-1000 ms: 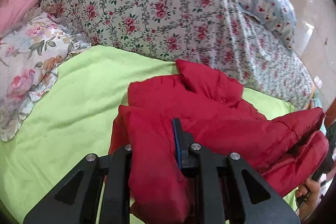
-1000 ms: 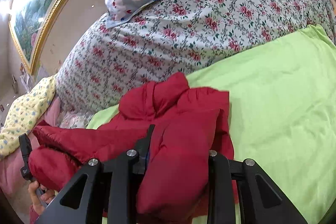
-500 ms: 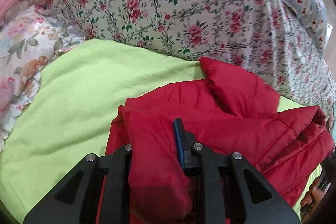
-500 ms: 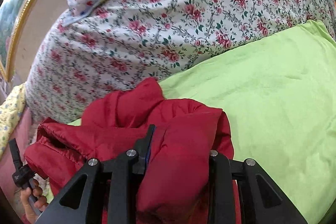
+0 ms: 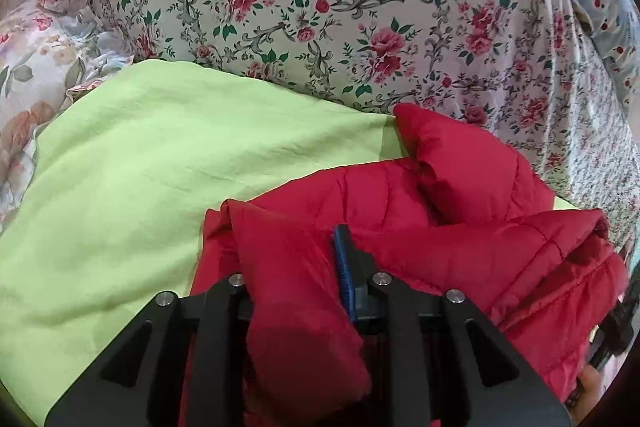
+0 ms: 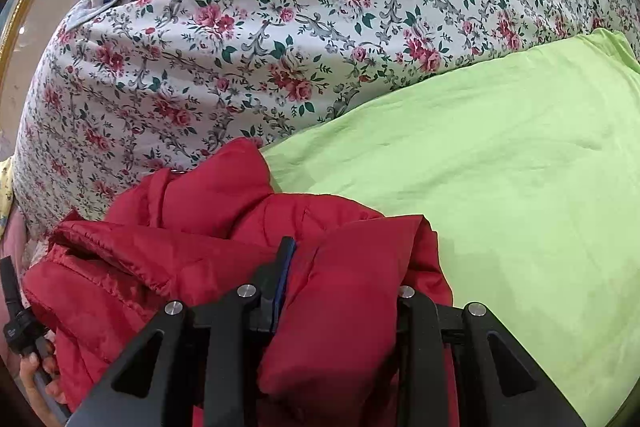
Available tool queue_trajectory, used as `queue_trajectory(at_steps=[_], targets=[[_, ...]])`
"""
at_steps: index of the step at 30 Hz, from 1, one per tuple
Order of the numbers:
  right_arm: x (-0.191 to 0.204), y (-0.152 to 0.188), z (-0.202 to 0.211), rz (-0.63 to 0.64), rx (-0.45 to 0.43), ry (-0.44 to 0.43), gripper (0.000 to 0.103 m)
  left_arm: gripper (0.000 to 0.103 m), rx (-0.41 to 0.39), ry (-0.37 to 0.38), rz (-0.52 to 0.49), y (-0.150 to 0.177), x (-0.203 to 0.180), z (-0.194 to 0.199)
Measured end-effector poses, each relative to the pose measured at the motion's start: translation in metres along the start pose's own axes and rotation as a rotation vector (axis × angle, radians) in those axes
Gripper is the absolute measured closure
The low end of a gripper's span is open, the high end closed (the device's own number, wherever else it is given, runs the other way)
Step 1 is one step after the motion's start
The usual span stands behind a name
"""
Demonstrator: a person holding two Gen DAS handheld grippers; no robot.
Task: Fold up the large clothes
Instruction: 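Lift the hem with both tools, fold it toward the collar, and release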
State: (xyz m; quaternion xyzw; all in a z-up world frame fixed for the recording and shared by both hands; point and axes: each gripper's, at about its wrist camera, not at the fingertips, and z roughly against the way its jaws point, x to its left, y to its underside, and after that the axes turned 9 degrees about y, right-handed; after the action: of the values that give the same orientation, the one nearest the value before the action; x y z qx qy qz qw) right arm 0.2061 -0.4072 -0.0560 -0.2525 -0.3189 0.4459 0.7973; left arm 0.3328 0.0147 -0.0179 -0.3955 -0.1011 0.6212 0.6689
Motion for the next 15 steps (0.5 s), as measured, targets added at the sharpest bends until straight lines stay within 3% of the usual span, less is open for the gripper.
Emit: queue_trajectory(at_steps=[5,8,10,15], targets=[[-0.002,-0.002,-0.008,-0.008,0.006,-0.005,0.074,0.069,-0.013,0.008,-0.047,0.007,-0.003,0.028],[0.000,-0.002,-0.010,-0.003,0.008,-0.005,0.074,0.059,-0.034,0.003,-0.063,0.015,-0.003,0.052],[0.000,-0.002,-0.010,-0.002,0.009,-0.005,0.074,0.047,-0.066,-0.029,-0.077,0.020,-0.004,0.068],[0.000,-0.004,-0.013,-0.010,0.013,0.001,0.074,0.047,-0.102,0.008,-0.136,0.037,-0.012,0.104]])
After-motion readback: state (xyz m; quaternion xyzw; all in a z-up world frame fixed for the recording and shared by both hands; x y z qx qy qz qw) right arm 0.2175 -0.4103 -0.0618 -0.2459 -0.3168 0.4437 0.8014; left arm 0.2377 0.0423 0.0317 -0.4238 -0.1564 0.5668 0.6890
